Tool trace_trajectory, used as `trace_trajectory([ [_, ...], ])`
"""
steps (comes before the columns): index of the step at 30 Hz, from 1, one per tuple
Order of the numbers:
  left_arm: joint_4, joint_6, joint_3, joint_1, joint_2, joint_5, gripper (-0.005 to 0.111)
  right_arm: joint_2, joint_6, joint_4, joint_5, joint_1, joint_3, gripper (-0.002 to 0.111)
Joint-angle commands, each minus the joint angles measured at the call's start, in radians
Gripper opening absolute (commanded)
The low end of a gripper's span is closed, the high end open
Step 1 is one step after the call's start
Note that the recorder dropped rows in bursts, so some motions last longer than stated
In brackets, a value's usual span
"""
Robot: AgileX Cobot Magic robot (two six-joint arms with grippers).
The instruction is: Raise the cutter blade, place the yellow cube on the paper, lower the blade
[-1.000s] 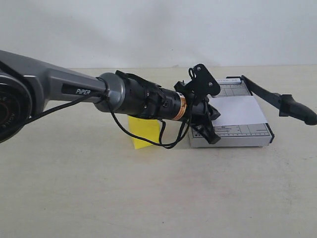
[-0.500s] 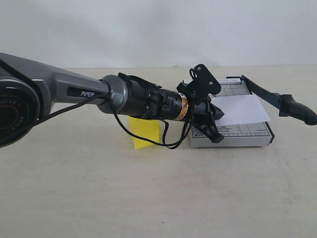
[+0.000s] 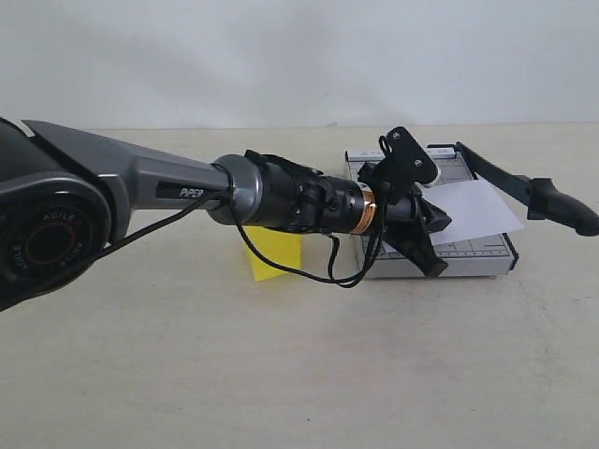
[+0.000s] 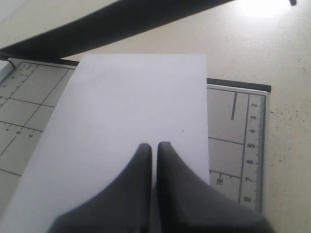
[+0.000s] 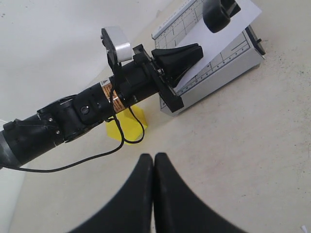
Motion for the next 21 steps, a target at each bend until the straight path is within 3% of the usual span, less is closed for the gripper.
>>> trace_trajectory([
  [1,0.001,0.003,-0.002,-0.004,0.008,-0.010,0.005,-0.004,-0.011,-0.007,-0.002,-0.003,0.002,0.000],
  [10,0.176,0.000,-0.002,-0.004,-0.014,-0.077,0.005,-0.004,-0.025,-0.007,-0.002,-0.003,0.002,0.000],
  [17,0.181,-0.012,-0.002,0.003,-0.095,-0.038,0.005,-0.004,-0.025,-0.007,-0.002,-0.003,0.002,0.000],
  [21,0.267,-0.099,-0.002,0.009,-0.123,-0.042,0.005,-0.004,-0.025,-0.007,-0.002,-0.003,0.002,0.000],
])
